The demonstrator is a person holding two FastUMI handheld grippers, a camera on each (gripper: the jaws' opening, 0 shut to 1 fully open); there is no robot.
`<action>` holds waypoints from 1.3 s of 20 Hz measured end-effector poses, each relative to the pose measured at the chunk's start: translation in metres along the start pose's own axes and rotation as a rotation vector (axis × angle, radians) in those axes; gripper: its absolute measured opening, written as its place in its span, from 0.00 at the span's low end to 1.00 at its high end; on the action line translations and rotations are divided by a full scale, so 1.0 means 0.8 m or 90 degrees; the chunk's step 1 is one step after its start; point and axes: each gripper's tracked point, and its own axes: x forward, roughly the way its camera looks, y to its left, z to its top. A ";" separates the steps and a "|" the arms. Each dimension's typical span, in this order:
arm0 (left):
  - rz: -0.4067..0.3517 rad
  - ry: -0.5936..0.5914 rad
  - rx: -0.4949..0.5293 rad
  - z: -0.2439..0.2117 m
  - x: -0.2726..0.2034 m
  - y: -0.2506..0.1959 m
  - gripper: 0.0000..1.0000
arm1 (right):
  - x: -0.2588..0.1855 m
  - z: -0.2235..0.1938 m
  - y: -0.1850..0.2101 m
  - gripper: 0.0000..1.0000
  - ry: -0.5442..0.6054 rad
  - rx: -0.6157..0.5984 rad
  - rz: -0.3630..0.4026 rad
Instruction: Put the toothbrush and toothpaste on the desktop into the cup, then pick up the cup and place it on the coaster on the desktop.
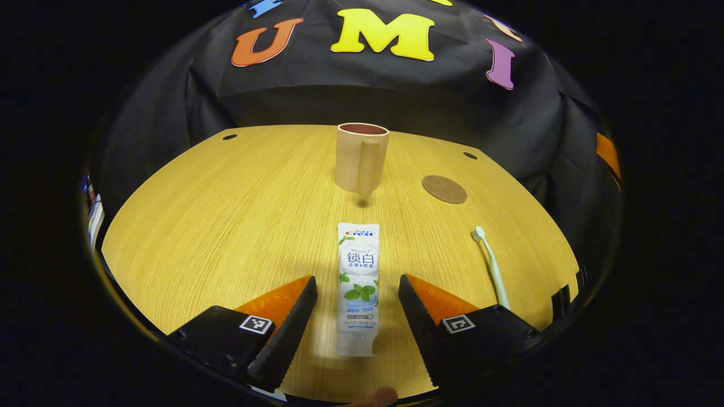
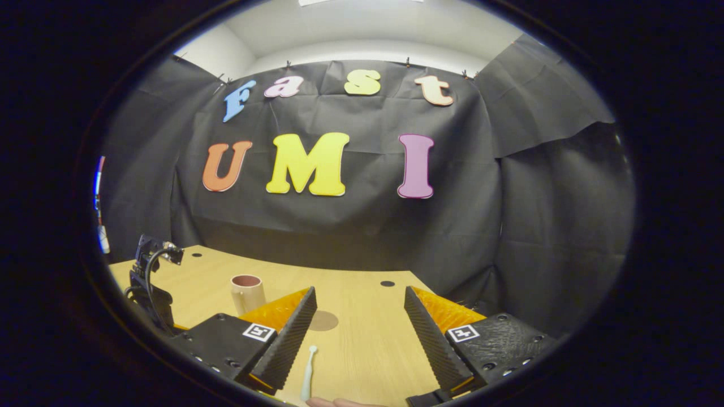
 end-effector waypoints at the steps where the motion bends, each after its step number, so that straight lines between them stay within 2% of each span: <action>1: 0.000 0.010 0.004 -0.004 0.000 0.000 0.96 | -0.001 0.000 0.002 0.95 0.000 -0.001 0.003; 2: 0.006 0.007 0.012 -0.003 0.001 0.002 0.88 | -0.002 0.000 0.002 0.94 -0.001 -0.002 0.003; 5: 0.022 0.008 0.017 -0.002 0.000 0.009 0.75 | -0.001 0.001 0.001 0.94 -0.004 -0.002 -0.001; 6: 0.023 0.007 0.017 -0.001 0.000 0.010 0.77 | 0.000 0.000 0.001 0.96 -0.002 0.000 -0.001; 7: 0.025 0.006 0.018 0.001 0.001 0.011 0.63 | 0.001 -0.002 -0.001 0.94 0.001 0.001 -0.002; 8: 0.031 0.005 0.019 0.003 0.002 0.014 0.65 | 0.003 -0.003 -0.002 0.94 0.003 0.002 -0.003; 9: 0.031 0.002 0.026 0.007 0.001 0.012 0.49 | 0.004 -0.005 -0.003 0.94 0.007 0.002 -0.004; 10: 0.031 0.000 0.029 0.010 0.001 0.012 0.47 | 0.005 -0.006 -0.002 0.94 0.009 0.003 -0.003; 13: 0.030 -0.005 0.025 0.014 0.002 0.012 0.43 | 0.010 -0.014 0.000 0.94 0.022 0.008 -0.001; 16: -0.007 -0.019 0.015 0.022 -0.006 -0.004 0.43 | 0.020 -0.030 0.003 0.94 0.047 0.008 0.002; 17: -0.005 -0.037 0.019 0.031 -0.010 -0.007 0.47 | 0.024 -0.036 0.006 0.94 0.056 0.009 0.005; 19: 0.015 -0.081 0.043 0.050 -0.025 -0.004 0.42 | 0.034 -0.054 0.012 0.96 0.081 0.008 0.007; 22: 0.041 -0.159 0.053 0.084 -0.048 0.004 0.48 | 0.048 -0.099 0.034 0.95 0.152 0.010 0.033; 23: 0.038 -0.177 0.047 0.080 -0.054 0.004 0.43 | 0.051 -0.116 0.042 0.95 0.183 0.010 0.044; 26: 0.039 -0.225 0.036 0.093 -0.068 0.005 0.43 | 0.058 -0.149 0.063 0.96 0.235 -0.002 0.068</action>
